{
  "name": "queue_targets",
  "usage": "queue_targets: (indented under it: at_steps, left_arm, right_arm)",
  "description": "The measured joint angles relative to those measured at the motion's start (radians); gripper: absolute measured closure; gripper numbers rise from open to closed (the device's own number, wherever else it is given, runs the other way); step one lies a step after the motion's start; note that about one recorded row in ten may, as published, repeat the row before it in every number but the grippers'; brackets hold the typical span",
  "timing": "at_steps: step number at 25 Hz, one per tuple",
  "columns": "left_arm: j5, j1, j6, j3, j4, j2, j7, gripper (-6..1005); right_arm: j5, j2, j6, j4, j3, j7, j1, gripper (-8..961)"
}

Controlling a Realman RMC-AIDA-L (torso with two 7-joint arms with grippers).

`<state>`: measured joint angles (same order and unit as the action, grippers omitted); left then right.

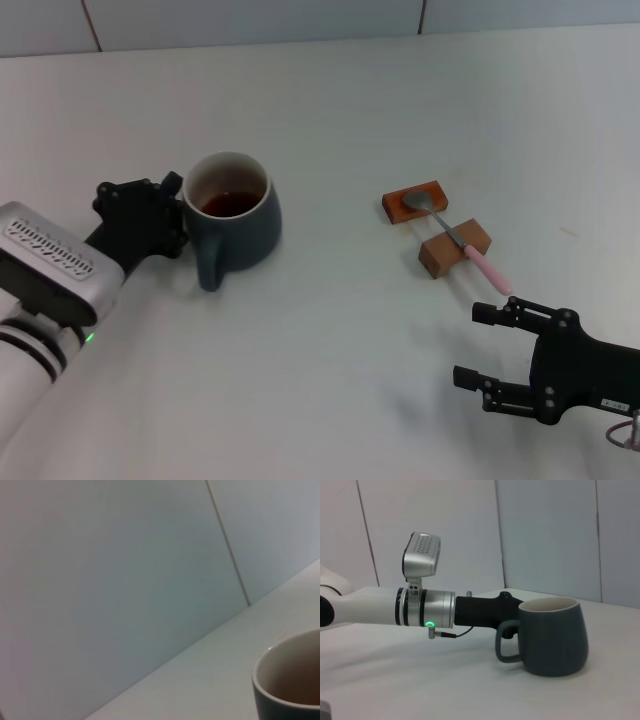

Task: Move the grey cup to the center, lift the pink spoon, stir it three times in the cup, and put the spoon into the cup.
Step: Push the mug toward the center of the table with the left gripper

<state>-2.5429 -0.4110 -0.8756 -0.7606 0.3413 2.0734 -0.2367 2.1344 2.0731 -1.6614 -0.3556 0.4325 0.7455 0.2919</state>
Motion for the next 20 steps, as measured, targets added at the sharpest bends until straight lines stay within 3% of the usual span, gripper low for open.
queue_targets:
  at_steps: [12, 20]
  left_arm:
    - [-0.005, 0.000, 0.087, 0.080, 0.128, 0.001, -0.001, 918]
    - [-0.001, 0.008, 0.085, 0.084, 0.138, 0.000, 0.008, 908]
  right_arm:
    - [0.003, -0.002, 0.009, 0.000, 0.000, 0.000, 0.006, 179]
    - [0.004, -0.001, 0.009, 0.001, 0.000, 0.000, 0.006, 179]
